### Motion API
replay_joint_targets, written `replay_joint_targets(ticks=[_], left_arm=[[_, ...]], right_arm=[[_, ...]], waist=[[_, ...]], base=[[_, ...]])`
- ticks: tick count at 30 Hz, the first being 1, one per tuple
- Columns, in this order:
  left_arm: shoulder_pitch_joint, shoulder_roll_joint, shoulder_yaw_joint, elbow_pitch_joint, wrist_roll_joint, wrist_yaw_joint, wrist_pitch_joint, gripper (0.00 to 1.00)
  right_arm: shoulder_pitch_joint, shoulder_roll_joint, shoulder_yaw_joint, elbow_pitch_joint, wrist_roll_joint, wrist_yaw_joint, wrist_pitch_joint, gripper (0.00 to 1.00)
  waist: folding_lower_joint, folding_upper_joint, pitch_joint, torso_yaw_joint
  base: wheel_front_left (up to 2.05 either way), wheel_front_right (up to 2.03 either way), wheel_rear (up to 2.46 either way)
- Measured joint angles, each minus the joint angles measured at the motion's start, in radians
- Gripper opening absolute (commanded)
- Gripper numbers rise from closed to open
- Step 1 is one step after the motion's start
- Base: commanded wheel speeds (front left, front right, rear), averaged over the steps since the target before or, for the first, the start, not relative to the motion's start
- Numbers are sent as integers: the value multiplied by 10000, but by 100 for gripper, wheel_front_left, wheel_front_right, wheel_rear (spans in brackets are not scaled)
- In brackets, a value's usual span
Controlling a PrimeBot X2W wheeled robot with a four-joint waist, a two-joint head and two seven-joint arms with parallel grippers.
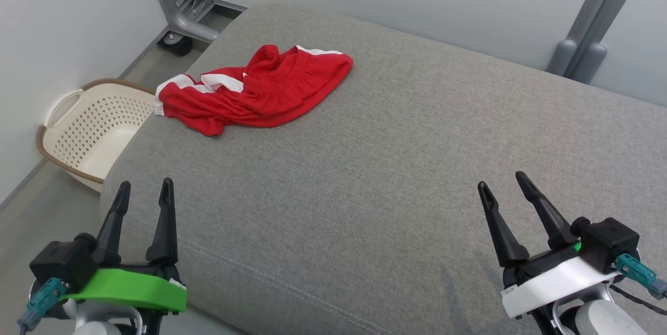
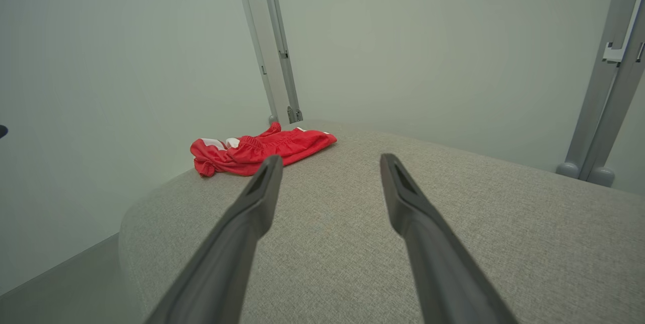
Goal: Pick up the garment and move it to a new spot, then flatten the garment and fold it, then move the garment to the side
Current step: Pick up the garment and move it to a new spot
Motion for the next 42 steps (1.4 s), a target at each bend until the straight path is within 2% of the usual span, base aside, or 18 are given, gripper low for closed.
replay_joint_targets(ticks=[7, 13, 19, 31, 42], left_arm=[[-126, 130, 98, -157, -186, -4, 155, 100], [-1202, 167, 556, -6, -1110, -25, 903, 100], [-2378, 767, 943, 800, -1312, -69, 1701, 100], [-4437, 1256, 1371, 2546, -2228, -280, 3266, 100], [-5640, 1662, 1710, 4071, -2533, -366, 3937, 100]], right_arm=[[-269, -35, 40, -92, -81, 13, 159, 100], [-744, -50, 96, -343, -251, 77, 261, 100], [-1141, -79, 2, -671, -456, 69, 349, 100], [-2046, -104, -309, -1243, -577, -4, 347, 100], [-2674, -113, -305, -1300, -581, 115, 345, 100]], waist=[[0, 0, 354, -237], [0, 0, 836, -646], [0, 0, 1416, -1129], [0, 0, 2717, -2494], [0, 0, 3756, -3677]], base=[[0, 0, 0], [0, 0, 0], [0, 0, 0], [0, 0, 0], [0, 0, 0]])
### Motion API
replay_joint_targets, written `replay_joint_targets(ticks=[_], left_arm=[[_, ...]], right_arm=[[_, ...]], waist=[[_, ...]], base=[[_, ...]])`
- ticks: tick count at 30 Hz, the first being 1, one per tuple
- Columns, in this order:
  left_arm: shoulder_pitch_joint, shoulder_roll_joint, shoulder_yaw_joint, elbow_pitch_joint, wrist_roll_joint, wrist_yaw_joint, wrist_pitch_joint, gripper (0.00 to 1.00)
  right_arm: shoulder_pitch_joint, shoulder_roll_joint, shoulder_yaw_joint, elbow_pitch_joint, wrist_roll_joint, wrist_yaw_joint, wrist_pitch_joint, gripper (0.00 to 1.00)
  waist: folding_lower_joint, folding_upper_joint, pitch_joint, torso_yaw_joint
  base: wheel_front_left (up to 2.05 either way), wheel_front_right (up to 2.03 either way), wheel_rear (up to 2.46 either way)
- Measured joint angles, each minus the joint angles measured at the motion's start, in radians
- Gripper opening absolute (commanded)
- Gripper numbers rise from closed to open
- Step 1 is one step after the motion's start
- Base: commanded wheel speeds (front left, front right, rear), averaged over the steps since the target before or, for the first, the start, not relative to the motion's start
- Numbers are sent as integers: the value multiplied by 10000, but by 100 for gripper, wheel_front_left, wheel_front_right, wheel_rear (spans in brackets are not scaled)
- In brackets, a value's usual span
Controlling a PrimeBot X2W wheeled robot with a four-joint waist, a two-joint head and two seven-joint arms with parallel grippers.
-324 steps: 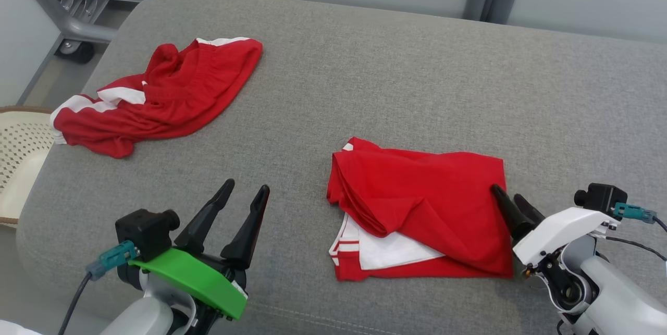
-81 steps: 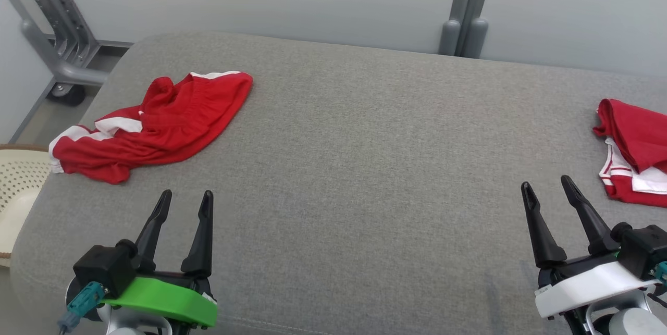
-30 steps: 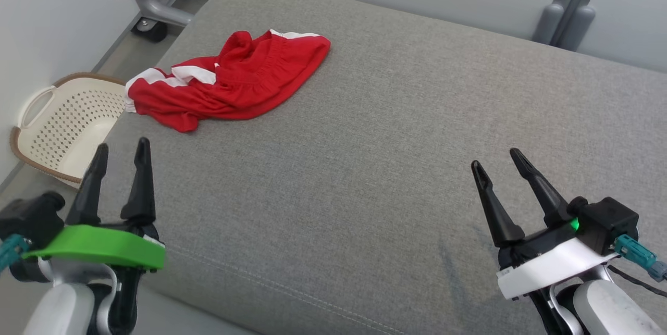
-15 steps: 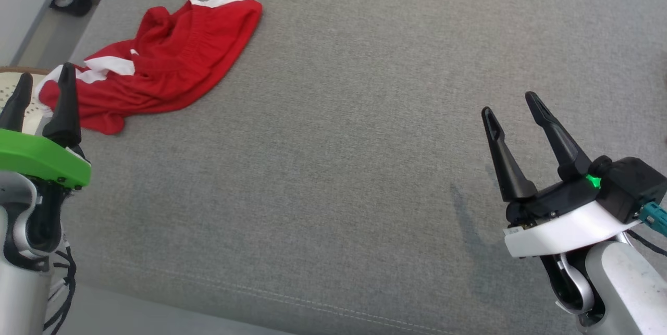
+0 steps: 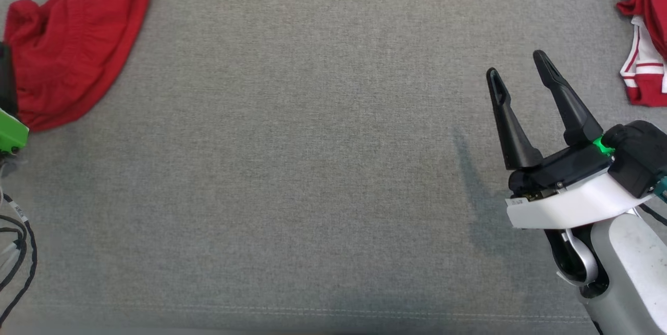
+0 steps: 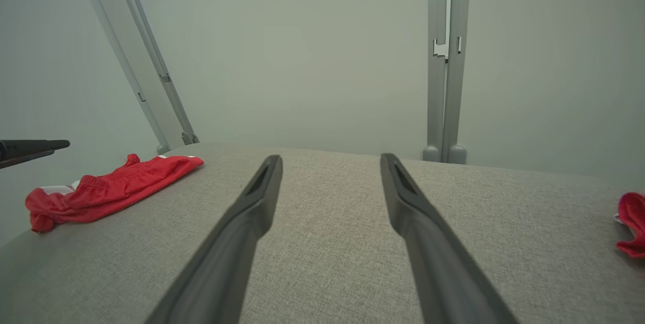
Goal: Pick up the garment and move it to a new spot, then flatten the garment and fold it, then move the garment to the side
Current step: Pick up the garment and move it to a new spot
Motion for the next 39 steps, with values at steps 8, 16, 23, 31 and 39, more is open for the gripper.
replay_joint_targets(ticks=[8, 16, 23, 31, 39], left_arm=[[-408, -105, -221, 1338, -75, 0, 527, 100], [-729, -311, -546, 2314, -236, 0, 1526, 100], [-1122, -297, -721, 2815, -276, -50, 2092, 74], [-1256, -288, -700, 3244, -238, -222, 1634, 0], [-1760, -364, -1149, 2778, 612, -928, 205, 0]], right_arm=[[-203, 2, -102, 198, -2, 56, -27, 100], [-221, 2, -244, 336, -2, 52, -100, 100], [-237, 8, -242, 479, 0, 61, -113, 100], [-362, 82, -221, 761, 0, 107, -196, 100], [-399, 284, -205, 1147, 4, 226, -249, 100]], waist=[[1, 0, 652, -671], [0, 0, 761, -825], [0, 0, 731, -777], [0, 0, 528, -778], [0, 0, 73, -809]], base=[[0, 0, 0], [0, 0, 0], [0, 0, 0], [0, 0, 0], [0, 0, 0]])
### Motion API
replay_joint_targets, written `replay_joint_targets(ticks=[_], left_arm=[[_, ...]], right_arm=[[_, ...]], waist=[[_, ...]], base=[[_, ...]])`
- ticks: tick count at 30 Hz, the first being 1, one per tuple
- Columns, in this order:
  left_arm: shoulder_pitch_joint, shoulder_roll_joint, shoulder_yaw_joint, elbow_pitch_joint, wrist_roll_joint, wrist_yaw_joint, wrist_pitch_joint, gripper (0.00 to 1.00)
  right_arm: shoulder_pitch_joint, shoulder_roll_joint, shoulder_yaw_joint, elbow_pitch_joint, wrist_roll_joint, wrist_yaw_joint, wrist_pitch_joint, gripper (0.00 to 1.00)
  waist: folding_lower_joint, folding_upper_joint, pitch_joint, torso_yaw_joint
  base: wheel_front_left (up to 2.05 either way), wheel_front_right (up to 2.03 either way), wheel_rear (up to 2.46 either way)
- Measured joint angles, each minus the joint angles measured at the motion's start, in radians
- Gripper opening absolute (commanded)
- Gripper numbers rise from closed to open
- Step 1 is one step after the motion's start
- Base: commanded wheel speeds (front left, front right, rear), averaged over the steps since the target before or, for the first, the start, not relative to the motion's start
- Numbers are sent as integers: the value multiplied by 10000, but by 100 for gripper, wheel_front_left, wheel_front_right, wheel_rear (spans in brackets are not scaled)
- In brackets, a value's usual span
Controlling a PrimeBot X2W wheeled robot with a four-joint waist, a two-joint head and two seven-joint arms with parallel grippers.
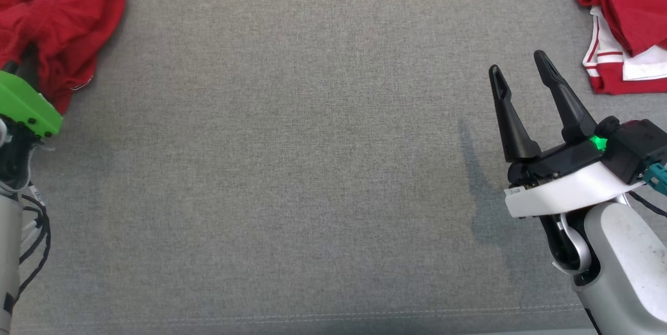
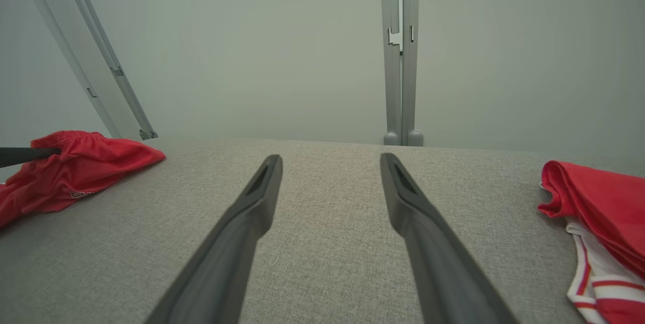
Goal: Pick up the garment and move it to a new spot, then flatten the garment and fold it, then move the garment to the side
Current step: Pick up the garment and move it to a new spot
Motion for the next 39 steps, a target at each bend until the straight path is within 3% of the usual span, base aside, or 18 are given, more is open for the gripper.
replay_joint_targets(ticks=[8, 19, 28, 32, 34, 35, 39], left_arm=[[-50, -433, -920, -453, 665, -656, -673, 0], [285, -1388, -2240, -955, 1083, -790, -817, 0], [788, -2696, -2999, -1647, 1072, -788, -500, 0], [825, -2987, -3452, -1772, 1116, -788, -382, 0], [949, -3116, -3634, -1689, 1225, -784, -265, 70], [1023, -3152, -3768, -1636, 1294, -784, -205, 100], [1211, -3206, -3935, -1546, 1346, -748, -178, 100]], right_arm=[[2, 276, -10, 447, 86, 98, -73, 100], [348, 326, -157, 821, 178, 176, -86, 100], [657, 313, -351, 734, 247, 174, -86, 100], [738, 309, -372, 671, 280, 174, -86, 100], [841, 311, -376, 656, 282, 174, -86, 100], [852, 303, -389, 654, 282, 174, -86, 100], [895, 263, -598, 627, 282, 171, -86, 100]], waist=[[0, 0, -806, -31], [0, 0, -2159, -363], [-1, 0, -2776, -1300], [0, 0, -2825, -1706], [-1, 0, -2814, -1891], [0, 0, -2801, -1974], [-1, 0, -2701, -2227]], base=[[0, 0, 0], [0, 0, 0], [0, 0, 0], [0, 0, 0], [0, 0, 0], [0, 0, 0], [0, 0, 0]])
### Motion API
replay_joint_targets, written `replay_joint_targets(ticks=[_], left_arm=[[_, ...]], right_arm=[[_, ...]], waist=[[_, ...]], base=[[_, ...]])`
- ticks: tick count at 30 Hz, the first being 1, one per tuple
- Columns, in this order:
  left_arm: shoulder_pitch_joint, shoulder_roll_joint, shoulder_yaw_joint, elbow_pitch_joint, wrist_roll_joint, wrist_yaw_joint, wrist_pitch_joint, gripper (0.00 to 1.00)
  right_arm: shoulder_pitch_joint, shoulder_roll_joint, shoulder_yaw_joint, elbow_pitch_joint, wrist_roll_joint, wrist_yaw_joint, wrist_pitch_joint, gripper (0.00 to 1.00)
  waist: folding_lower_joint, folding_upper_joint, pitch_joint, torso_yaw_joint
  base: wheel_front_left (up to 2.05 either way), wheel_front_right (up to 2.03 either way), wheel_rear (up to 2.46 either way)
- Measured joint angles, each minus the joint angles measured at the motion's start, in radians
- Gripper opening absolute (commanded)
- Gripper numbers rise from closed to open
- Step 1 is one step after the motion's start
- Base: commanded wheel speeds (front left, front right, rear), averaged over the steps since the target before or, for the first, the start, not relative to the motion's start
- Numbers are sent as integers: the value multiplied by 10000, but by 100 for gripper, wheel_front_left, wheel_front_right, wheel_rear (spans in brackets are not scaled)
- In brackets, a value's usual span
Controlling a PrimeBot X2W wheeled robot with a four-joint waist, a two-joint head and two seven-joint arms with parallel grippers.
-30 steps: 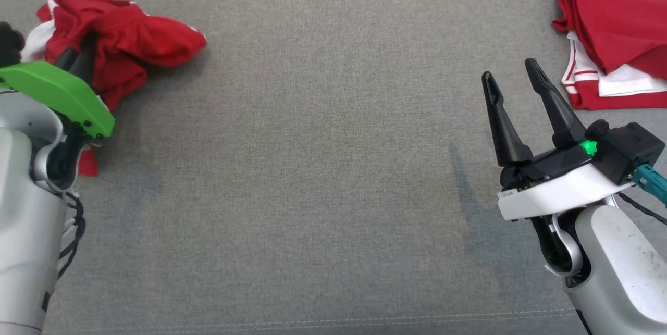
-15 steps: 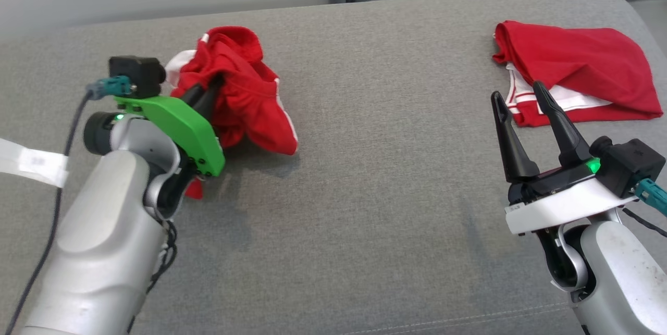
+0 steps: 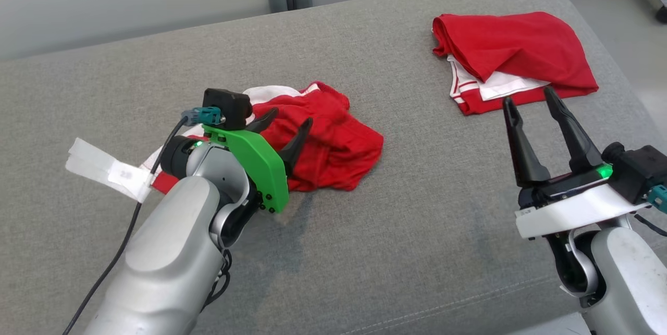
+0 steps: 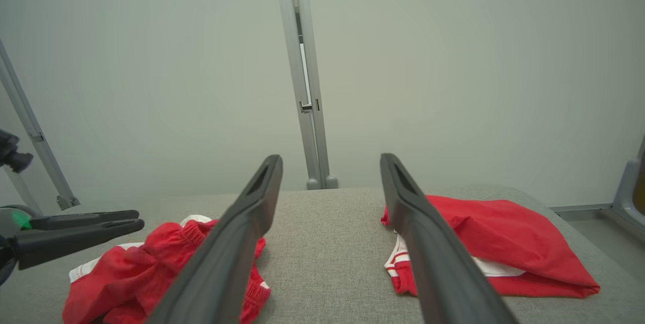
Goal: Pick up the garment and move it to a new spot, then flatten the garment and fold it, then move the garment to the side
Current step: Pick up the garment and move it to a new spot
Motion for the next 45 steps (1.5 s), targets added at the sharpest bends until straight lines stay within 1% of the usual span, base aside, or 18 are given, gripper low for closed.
replay_joint_targets(ticks=[3, 5, 11, 17, 23, 26, 29, 31, 35, 39, 41, 45], left_arm=[[0, -2, -29, -19, 0, 0, -23, 100], [0, 0, -50, -27, 0, -2, -82, 100], [24, 27, 63, -276, 75, 0, -546, 100], [255, 376, 479, -612, 199, 109, -1166, 100], [842, 894, 915, -690, 209, 393, -1664, 100], [1158, 1024, 1170, -846, 207, 627, -1914, 100], [1442, 1070, 1429, -997, 176, 736, -2119, 100], [1623, 1152, 1513, -1072, 167, 936, -2268, 100], [1986, 1396, 2071, -1337, 25, 1233, -2696, 100], [2645, 1348, 2543, -1666, -382, 1478, -2997, 100], [2952, 1344, 2738, -1825, -539, 1517, -3216, 100], [3373, 1352, 2744, -2230, -447, 1603, -3540, 100]], right_arm=[[102, -67, -144, -6, 2, -13, 0, 100], [191, -119, -263, -6, 2, -98, 0, 100], [334, -253, -403, -48, 2, -90, 0, 100], [426, -253, -395, -121, 2, -90, 0, 100], [733, -255, -360, -96, 2, -88, 0, 100], [753, -268, -362, -96, 2, -88, 0, 100], [820, -274, -374, -107, 2, -88, 0, 100], [955, -276, -431, -148, 2, -100, 0, 100], [987, -265, -476, -224, 2, -186, -2, 100], [987, -230, -416, -242, 2, -186, -2, 100], [986, -196, -407, -247, 2, -186, -2, 100], [992, -184, -456, -265, 2, -240, -2, 100]], waist=[[0, 0, 58, -41], [0, 0, 69, -20], [0, 0, -16, 301], [0, 0, -145, 727], [0, 0, -335, 1136], [0, 0, -446, 1312], [0, 0, -536, 1477], [0, 0, -573, 1580], [0, 0, -563, 1718], [0, 0, -550, 1690], [0, 0, -548, 1648], [0, 0, -595, 1617]], base=[[0, 0, 0], [0, 0, 0], [0, 0, 0], [0, 0, 0], [0, 0, 0], [0, 0, 0], [0, 0, 0], [0, 0, 0], [0, 0, 0], [0, 0, 0], [0, 0, 0], [0, 0, 0]])
